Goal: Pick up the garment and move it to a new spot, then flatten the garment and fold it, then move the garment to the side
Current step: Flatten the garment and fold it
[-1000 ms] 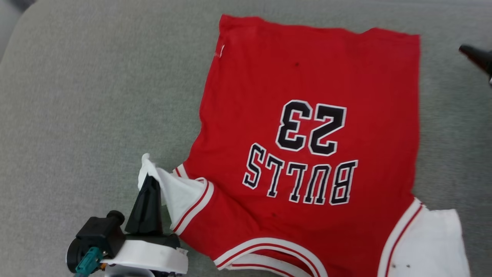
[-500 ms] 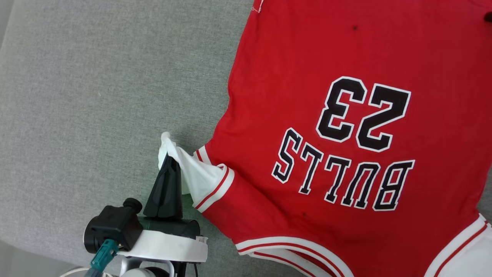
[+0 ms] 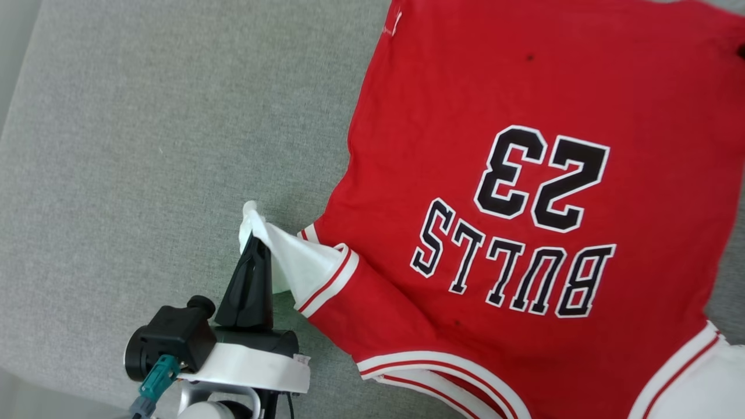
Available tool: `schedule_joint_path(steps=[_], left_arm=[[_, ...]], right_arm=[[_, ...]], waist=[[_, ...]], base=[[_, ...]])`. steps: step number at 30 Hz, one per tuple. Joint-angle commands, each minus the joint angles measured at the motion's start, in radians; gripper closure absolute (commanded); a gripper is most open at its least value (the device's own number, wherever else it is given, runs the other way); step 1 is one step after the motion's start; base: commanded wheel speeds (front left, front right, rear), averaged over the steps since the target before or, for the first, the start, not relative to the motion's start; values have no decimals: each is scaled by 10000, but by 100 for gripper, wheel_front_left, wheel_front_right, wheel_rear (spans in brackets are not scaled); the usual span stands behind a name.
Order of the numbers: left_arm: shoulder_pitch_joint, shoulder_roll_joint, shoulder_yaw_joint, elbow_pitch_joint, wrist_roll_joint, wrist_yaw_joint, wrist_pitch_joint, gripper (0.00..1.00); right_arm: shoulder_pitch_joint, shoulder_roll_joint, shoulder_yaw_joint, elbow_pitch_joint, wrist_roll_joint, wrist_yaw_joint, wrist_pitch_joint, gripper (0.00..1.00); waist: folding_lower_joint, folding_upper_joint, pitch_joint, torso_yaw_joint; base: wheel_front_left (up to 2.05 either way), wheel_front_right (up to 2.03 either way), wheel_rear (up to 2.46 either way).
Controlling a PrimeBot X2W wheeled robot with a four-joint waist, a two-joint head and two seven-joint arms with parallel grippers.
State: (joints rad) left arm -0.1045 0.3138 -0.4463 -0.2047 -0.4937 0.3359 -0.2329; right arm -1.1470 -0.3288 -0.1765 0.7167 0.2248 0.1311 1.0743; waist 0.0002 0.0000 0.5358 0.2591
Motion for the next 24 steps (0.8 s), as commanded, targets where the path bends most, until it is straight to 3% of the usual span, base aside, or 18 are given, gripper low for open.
schedule_joint_path(steps=[1, 5, 12, 17, 24], left_arm=[[106, 90, 45, 66, -57, 31, 2, 100], [402, 189, 240, 371, -302, 42, 44, 100], [1027, 509, 529, 666, -629, 180, 236, 100], [1730, 734, 833, 809, -934, 342, 319, 100], [2524, 973, 1212, 1045, -1336, 441, 332, 100]], right_arm=[[122, -237, 252, -262, 144, -7, -64, 100], [536, -863, 1484, -1204, 643, -7, -143, 100], [2347, -2106, 2468, -2922, 1756, -7, 154, 100], [4880, -2842, 2240, -4341, 2444, -7, 451, 100], [9298, -2481, 1256, -5825, 2874, -9, 777, 100]], waist=[[-2, 0, -294, -143], [-2, 0, -1208, -577], [-2, 0, -2738, -1336], [-2, 0, -3697, -2072], [-2, 0, -4355, -3082]], base=[[0, 0, 0], [0, 0, 0], [0, 0, 0], [0, 0, 0], [0, 0, 0]])
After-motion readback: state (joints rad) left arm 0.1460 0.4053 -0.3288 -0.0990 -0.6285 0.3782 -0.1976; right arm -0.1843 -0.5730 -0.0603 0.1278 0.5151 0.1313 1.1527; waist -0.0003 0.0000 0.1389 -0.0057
